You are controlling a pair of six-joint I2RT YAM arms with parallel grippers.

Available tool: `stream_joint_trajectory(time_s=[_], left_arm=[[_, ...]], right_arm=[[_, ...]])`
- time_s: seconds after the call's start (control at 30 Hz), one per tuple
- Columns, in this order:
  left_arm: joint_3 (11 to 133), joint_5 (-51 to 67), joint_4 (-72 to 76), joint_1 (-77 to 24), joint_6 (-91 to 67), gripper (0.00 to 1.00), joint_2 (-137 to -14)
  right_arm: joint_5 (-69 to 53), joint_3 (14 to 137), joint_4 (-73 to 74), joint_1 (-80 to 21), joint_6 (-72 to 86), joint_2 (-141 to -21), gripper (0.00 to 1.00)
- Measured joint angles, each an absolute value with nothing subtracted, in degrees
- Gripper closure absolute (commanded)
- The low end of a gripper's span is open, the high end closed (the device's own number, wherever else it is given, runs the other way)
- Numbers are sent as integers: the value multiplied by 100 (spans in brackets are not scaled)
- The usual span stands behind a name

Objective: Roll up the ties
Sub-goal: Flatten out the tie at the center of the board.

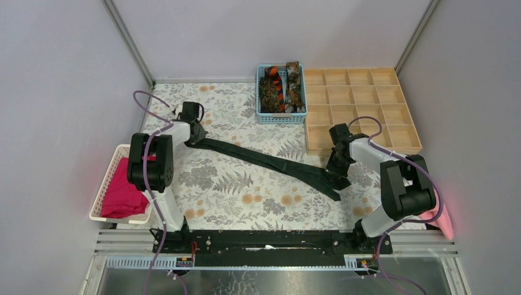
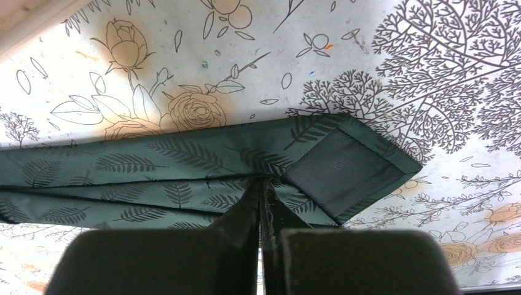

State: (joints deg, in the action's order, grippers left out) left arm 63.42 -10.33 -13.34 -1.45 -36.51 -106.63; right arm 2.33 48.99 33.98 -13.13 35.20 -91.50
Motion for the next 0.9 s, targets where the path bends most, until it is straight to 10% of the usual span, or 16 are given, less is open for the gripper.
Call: stream_joint_trajectory(time_s=[0.17,0.4,0.9], left_arm=[[6364,-993,-1319,-60,-3632,100,-10685],[6276,-720,-1194,45,-3603,89,-10643],[6101,-314,-956,86,-3590,77,-10545]], right_arm=[[237,4880,3369,-1313,3492,-9037,97],[792,4506,3214,-1223,3127,-8287,55],[40,4093,3459,-1837,3208,-7522,57]])
